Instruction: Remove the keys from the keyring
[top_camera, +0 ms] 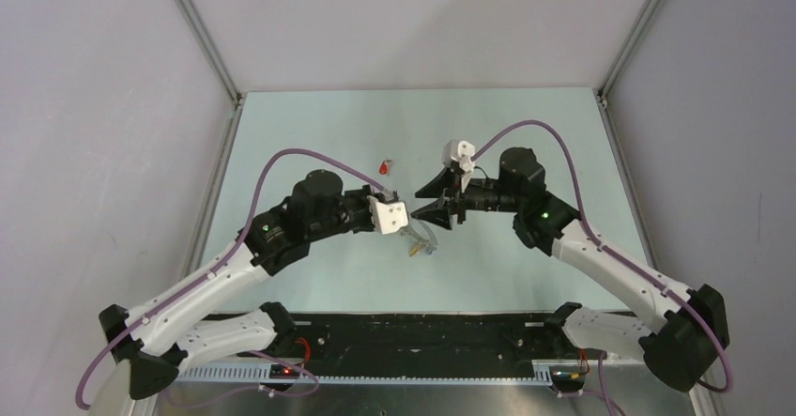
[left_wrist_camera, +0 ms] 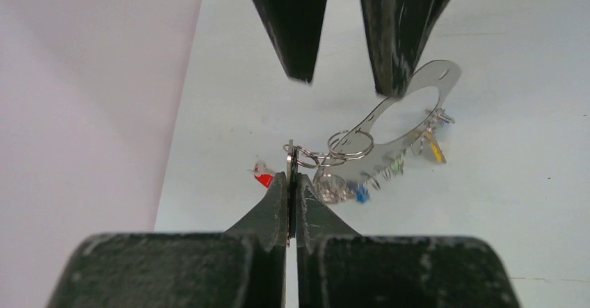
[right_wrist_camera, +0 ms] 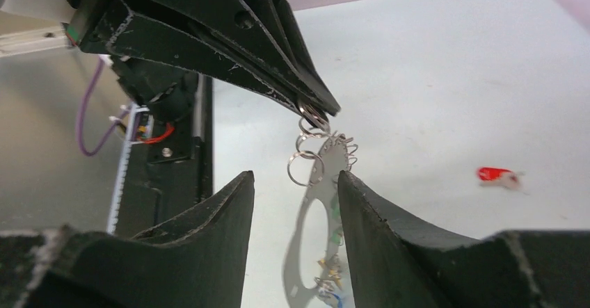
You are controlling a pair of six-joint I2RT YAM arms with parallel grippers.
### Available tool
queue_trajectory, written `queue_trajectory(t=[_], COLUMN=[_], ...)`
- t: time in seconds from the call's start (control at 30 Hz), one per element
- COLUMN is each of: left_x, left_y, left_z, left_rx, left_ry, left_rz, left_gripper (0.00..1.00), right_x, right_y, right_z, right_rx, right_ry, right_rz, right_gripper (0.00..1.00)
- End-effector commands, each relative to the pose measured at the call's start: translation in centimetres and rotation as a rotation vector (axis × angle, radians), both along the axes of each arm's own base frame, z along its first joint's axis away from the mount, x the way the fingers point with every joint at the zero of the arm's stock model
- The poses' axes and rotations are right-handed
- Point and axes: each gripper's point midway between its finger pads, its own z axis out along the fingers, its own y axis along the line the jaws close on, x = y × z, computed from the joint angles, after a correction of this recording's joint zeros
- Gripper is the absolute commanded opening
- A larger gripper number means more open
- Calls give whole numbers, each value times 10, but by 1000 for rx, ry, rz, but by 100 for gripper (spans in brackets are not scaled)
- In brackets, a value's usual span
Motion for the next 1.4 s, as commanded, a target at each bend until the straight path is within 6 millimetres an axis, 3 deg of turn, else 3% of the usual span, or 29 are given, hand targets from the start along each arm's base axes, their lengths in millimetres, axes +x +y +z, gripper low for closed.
queue_trajectory(t=[0.0,0.17,0.37,0.83,1.13,1.37], left_x=[13,18,19,-3,-22,-45], left_y=[1,10,24,41,24,4], left_z=[28,40,46,40,49,66], left_rx=[-76,-93,-127,-49,-67,-114], left_ry=[-32,-4,116,491,712,835], left_rz=[86,166,313,554,576,460], left_gripper=[0,0,0,0,0,0], right_x=[13,8,-3,-10,-4,10], right_y=[-22,-37,-41,-27,-16,-6], right_z=[16,20,25,30,11,-5], right_rx=[6,57,96,147,154,144], right_ry=[-126,-217,-261,-273,-254,-220], right_rz=[-108,-142,-124,-82,-86,-100], right_gripper=[53,52,51,49,45,41])
